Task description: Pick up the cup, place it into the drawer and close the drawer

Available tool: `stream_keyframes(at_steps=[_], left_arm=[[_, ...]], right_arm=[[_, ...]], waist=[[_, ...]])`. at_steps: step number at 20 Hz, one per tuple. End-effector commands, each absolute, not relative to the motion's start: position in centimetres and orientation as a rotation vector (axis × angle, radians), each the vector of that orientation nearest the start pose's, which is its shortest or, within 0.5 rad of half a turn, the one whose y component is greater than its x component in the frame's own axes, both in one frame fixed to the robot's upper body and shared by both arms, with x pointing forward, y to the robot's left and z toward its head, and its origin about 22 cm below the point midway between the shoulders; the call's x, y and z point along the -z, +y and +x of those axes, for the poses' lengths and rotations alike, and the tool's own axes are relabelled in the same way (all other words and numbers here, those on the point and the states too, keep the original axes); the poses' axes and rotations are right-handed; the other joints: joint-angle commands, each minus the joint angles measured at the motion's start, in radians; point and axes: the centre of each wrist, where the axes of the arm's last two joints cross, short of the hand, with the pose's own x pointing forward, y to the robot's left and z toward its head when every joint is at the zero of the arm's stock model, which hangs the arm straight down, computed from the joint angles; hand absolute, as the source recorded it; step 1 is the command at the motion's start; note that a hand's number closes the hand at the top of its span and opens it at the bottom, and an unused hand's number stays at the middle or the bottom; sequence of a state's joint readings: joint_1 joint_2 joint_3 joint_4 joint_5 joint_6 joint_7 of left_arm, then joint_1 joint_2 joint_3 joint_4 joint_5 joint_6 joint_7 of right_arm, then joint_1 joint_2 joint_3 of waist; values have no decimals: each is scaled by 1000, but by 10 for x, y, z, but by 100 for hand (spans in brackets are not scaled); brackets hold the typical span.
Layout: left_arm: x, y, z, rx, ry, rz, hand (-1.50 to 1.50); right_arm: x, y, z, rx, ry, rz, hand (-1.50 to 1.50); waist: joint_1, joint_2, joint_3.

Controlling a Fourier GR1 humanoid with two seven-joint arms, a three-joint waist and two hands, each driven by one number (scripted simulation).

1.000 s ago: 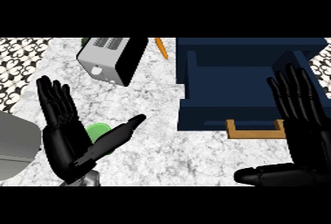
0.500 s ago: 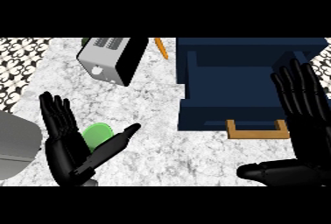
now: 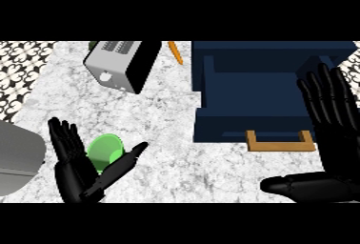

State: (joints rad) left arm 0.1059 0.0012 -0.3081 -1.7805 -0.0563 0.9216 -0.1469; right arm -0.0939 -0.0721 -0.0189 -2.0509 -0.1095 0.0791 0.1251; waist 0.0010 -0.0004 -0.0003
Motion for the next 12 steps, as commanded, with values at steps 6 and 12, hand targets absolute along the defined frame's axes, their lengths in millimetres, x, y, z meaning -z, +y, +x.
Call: stream_keyframes(at_steps=[6, 12], left_arm=[[27, 196, 197, -579, -1701, 595, -150], [49, 201, 192, -562, -1653, 561, -150]], right_arm=[[-124, -229, 227, -123, -2012, 139, -150], [-141, -236, 241, -146, -2017, 146, -150]], waist=[[0, 0, 0], [2, 0, 0]])
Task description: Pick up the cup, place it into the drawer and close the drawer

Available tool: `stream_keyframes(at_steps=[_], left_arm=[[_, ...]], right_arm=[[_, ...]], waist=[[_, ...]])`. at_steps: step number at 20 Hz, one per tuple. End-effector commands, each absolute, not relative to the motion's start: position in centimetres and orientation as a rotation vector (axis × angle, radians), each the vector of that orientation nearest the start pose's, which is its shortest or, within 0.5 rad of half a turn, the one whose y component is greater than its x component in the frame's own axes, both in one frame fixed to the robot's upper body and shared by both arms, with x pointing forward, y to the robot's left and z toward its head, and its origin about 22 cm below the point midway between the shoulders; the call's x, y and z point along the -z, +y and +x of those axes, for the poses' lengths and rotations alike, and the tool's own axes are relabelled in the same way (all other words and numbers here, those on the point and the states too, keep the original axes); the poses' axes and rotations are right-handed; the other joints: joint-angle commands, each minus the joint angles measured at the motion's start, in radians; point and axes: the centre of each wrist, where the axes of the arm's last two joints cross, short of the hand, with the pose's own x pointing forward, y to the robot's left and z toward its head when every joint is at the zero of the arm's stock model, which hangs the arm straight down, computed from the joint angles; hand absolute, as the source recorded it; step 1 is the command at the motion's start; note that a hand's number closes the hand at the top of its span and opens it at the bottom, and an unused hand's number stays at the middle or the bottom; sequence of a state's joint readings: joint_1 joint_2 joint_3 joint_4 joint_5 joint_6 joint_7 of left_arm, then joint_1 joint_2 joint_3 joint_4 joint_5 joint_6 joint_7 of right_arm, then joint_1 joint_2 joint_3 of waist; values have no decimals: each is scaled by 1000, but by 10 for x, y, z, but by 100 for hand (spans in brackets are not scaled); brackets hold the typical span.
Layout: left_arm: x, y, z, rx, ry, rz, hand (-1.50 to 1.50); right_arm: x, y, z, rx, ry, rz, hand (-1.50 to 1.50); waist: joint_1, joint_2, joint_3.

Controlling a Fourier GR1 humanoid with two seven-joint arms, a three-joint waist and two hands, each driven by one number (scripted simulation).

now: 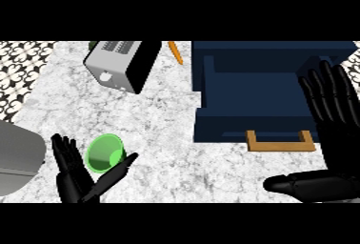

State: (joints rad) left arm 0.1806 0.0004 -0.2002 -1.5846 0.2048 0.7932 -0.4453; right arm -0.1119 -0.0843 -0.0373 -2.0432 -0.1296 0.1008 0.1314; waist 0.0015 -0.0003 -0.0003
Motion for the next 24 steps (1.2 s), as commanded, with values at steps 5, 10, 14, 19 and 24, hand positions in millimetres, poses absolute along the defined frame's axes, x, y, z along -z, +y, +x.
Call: stream_keyframes(at_steps=[5, 10, 14, 19, 24], left_arm=[[76, 198, 181, -574, -1652, 571, -150], [72, 200, 202, -584, -1657, 567, -150], [102, 216, 184, -610, -1661, 582, -150], [119, 234, 179, -615, -1632, 598, -150], [139, 220, 184, -602, -1634, 597, -150]], right_arm=[[-138, -233, 220, -128, -2010, 151, -150], [-143, -230, 241, -148, -2010, 160, -150], [-143, -237, 219, -125, -1997, 145, -150], [-156, -239, 211, -148, -1991, 134, -150], [-144, -219, 222, -124, -2006, 162, -150]], waist=[[-1, 0, 0], [0, 0, 0], [-1, 0, 0], [-3, 0, 0], [-2, 0, 0]])
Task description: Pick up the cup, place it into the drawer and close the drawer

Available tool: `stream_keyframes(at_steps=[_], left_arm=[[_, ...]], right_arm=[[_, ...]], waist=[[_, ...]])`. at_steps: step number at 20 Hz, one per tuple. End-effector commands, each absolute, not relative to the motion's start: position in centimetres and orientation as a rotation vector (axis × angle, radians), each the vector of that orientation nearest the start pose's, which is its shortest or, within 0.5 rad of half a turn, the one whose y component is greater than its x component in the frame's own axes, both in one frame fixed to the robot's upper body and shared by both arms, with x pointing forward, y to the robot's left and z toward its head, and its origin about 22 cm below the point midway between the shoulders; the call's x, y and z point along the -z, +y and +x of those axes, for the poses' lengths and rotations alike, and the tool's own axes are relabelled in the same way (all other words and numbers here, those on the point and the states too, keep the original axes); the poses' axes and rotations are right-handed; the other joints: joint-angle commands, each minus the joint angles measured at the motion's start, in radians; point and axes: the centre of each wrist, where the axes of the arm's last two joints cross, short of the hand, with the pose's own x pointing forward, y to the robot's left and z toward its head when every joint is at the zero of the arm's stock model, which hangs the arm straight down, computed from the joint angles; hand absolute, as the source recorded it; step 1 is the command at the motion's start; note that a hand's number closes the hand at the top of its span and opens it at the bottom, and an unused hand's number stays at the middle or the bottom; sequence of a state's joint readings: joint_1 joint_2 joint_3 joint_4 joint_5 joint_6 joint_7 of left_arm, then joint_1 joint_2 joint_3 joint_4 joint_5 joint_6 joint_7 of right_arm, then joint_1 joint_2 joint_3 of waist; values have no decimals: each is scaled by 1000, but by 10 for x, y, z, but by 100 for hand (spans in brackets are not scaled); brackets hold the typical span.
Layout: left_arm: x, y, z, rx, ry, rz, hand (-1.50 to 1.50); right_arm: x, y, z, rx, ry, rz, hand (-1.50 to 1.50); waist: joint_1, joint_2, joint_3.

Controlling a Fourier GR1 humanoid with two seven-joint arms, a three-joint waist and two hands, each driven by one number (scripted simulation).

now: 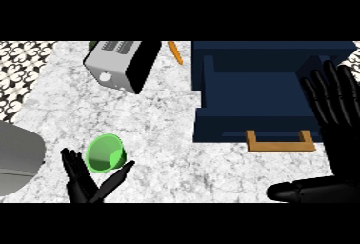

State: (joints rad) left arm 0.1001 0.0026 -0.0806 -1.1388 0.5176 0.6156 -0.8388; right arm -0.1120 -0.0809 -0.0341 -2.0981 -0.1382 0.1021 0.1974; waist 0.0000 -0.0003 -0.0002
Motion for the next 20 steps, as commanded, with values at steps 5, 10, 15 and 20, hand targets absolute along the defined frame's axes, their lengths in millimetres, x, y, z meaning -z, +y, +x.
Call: stream_keyframes(at_steps=[5, 10, 15, 20], left_arm=[[127, 219, 189, -576, -1656, 556, -150], [135, 213, 200, -593, -1671, 523, -150], [142, 229, 184, -641, -1690, 485, -150], [150, 217, 202, -662, -1704, 436, -150]], right_arm=[[-152, -223, 217, -137, -2012, 182, -150], [-126, -239, 217, -116, -2002, 150, -150], [-139, -227, 211, -132, -2006, 152, -150], [-144, -255, 231, -109, -1996, 169, -150]], waist=[[1, 0, 0], [-1, 0, 0], [1, 0, 0], [-1, 1, 0]])
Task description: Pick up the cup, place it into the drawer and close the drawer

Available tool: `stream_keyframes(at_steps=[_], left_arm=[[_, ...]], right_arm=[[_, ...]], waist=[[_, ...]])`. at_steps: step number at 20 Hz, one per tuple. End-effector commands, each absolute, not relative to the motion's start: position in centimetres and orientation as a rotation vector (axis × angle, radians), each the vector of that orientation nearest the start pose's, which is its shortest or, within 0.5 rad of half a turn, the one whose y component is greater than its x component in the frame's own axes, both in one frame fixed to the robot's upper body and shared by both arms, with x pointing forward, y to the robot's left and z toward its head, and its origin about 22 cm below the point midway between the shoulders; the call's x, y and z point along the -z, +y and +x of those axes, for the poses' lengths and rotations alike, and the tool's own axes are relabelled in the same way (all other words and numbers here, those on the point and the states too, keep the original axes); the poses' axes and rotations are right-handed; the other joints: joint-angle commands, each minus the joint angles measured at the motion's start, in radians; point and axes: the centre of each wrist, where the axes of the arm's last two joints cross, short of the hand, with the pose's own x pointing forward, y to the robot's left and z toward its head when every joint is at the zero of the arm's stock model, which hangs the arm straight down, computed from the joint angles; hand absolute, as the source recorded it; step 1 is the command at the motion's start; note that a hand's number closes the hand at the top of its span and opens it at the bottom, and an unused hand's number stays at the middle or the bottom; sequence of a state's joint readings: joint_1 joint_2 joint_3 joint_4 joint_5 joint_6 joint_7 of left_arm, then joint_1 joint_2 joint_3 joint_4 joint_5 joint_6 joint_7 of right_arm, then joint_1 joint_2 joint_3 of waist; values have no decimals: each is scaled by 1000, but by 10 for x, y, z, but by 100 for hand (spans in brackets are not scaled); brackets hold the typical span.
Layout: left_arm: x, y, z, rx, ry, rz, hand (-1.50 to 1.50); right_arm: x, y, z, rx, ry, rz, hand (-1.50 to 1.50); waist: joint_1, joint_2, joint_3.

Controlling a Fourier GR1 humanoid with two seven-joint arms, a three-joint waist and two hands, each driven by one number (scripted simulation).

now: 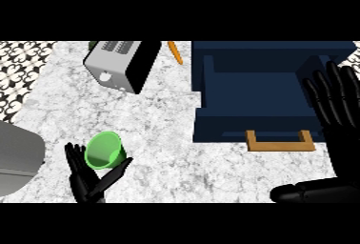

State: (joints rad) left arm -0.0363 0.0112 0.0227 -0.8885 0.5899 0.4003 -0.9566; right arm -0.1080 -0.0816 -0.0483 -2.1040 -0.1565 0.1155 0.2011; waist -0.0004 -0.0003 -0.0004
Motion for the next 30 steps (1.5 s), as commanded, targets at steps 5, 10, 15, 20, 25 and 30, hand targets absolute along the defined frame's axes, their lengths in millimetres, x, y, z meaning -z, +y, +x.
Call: stream_keyframes(at_steps=[5, 10, 15, 20, 25, 30], left_arm=[[164, 232, 194, -701, -1737, 293, -150], [167, 239, 209, -701, -1800, 259, 150], [161, 228, 220, -671, -1860, 236, 150], [151, 225, 239, -641, -1915, 351, 150], [143, 277, 242, -433, -1923, 56, 150], [116, 295, 272, -310, -1983, -87, 150]], right_arm=[[-147, -226, 230, -146, -2006, 141, -150], [-146, -230, 209, -120, -1998, 203, -150], [-150, -239, 212, -159, -1988, 164, -150], [-154, -255, 226, -155, -1987, 152, -150], [-152, -241, 224, -159, -2009, 159, -150], [-148, -243, 220, -163, -1984, 161, -150]], waist=[[2, 1, 0], [-6, 1, 0], [-3, 0, 0], [-2, 1, 0], [-4, 2, 0], [-6, 1, 0]])
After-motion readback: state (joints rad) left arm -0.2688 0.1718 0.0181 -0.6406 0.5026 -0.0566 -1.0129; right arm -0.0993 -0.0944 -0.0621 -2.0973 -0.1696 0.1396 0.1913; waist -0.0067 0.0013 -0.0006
